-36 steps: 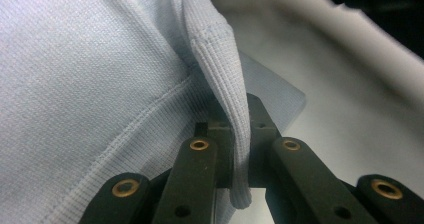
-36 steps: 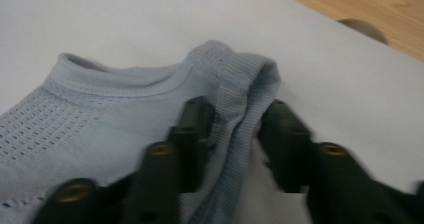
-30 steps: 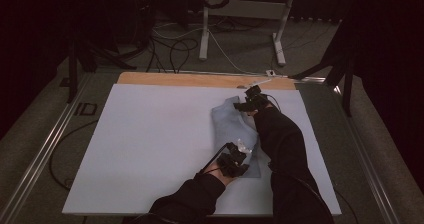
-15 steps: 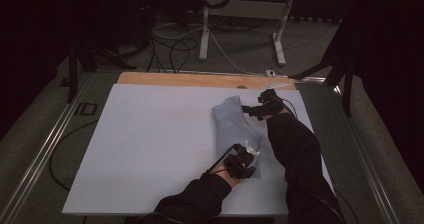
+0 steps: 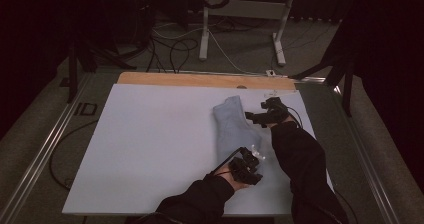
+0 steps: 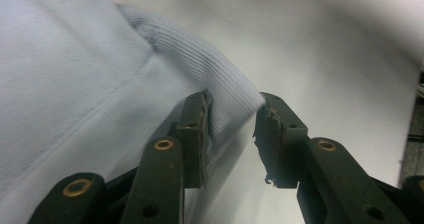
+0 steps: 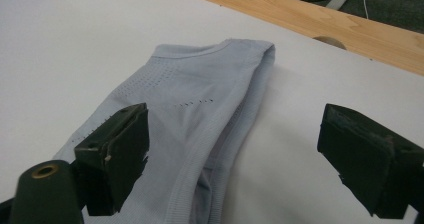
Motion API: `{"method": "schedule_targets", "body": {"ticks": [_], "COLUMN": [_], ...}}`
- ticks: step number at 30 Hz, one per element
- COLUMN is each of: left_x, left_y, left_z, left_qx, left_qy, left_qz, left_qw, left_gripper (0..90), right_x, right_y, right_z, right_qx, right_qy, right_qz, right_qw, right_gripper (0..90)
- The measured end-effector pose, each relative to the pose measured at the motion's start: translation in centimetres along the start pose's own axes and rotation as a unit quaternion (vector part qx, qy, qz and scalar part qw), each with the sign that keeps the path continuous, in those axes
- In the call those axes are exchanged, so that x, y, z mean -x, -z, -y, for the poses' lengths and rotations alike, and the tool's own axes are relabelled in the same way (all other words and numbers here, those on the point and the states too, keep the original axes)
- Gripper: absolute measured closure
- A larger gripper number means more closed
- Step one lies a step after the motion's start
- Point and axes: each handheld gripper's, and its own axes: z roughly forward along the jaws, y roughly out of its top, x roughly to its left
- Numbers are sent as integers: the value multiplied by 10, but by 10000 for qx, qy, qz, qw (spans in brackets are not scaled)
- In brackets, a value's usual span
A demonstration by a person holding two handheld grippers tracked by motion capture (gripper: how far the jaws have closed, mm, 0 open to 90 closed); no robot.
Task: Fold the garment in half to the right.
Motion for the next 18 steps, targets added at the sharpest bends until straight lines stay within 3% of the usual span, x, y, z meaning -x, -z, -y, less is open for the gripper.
{"method": "schedule_targets", "body": {"ticks": [9, 18], "left_x": [5, 0], "left_y": [5, 31], "left_z": [-1, -3], "left_qx": [83, 425], "left_qy": [-137, -240], "left_qz": [313, 541], "left_qw": [9994, 9973], "left_gripper": [609, 531], "right_x": [-4, -7], "right_y": [8, 11], "right_z": [1, 3], "right_qx": [121, 134], "right_qy": [-13, 17], "right_qz": [-63, -83], "right_qw": [9999, 9999], "right_gripper": [131, 121]}}
